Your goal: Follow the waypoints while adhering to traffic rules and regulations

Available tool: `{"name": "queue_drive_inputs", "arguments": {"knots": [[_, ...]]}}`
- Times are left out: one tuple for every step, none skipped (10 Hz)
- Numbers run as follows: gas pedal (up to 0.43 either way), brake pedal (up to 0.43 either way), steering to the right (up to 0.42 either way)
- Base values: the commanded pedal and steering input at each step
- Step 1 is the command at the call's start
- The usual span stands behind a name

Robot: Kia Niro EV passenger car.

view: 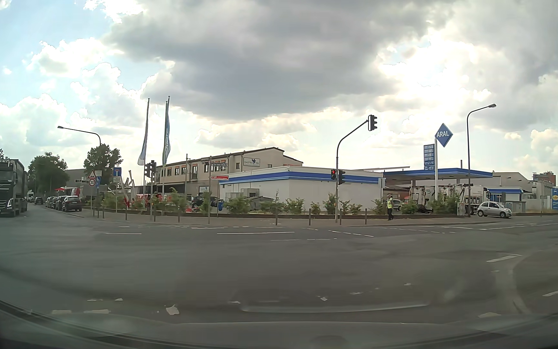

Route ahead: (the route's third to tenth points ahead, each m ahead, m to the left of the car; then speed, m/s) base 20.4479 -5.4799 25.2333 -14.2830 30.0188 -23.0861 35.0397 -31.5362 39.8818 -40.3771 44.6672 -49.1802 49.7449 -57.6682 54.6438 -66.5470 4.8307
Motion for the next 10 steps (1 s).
{"name": "queue_drive_inputs", "arguments": {"knots": [[0.118,0.018,0.094],[0.079,0.018,0.129],[0.059,0.018,0.161],[0.047,0.018,0.196],[0.047,0.018,0.228],[0.047,0.018,0.247],[0.047,0.024,0.262],[0.059,0.018,0.271],[0.047,0.018,0.280],[0.059,0.018,0.291]]}}
